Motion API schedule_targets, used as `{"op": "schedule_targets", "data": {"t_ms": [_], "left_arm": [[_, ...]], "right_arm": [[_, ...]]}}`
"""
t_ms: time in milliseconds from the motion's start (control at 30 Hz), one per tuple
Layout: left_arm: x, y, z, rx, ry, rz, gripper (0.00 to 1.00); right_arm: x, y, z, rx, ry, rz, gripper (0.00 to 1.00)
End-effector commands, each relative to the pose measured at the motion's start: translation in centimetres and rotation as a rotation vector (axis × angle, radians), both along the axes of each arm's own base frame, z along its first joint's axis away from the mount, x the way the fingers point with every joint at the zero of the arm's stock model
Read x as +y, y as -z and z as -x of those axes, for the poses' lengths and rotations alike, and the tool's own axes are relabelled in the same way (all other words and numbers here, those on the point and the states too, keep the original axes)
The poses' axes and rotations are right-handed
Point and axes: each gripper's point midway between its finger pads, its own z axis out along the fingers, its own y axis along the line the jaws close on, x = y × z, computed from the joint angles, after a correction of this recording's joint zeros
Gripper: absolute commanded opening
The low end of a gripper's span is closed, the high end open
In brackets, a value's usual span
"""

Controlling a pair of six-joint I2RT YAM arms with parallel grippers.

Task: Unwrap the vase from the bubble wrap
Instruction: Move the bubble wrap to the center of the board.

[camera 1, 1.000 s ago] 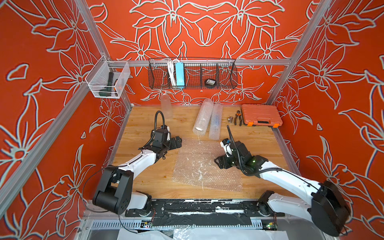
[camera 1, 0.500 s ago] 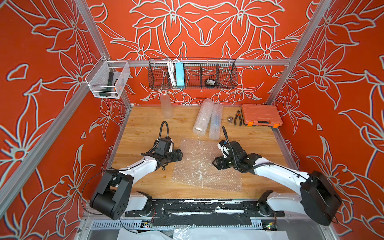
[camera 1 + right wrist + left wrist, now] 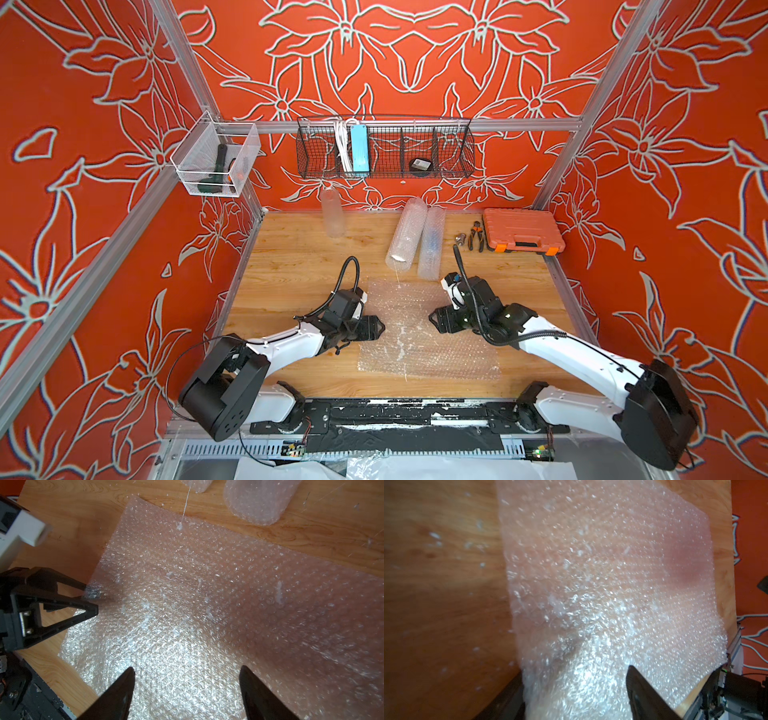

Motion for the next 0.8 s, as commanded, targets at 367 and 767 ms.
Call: {"op": "schedule_targets", "data": {"t_ms": [367,767], "left_arm": [[-8.4,1.8,2.0,0.073,0.128,0.053,0.58],[-17.9,3.1,2.4,0.079,0.309,0.058,0.39]], "right_arm": [[-1.9,-2.7,-0.4,-0.089,0.053,0.031,0.8],[-4.4,-4.6,-0.3,-0.154,0.124,0.066,0.81]]}}
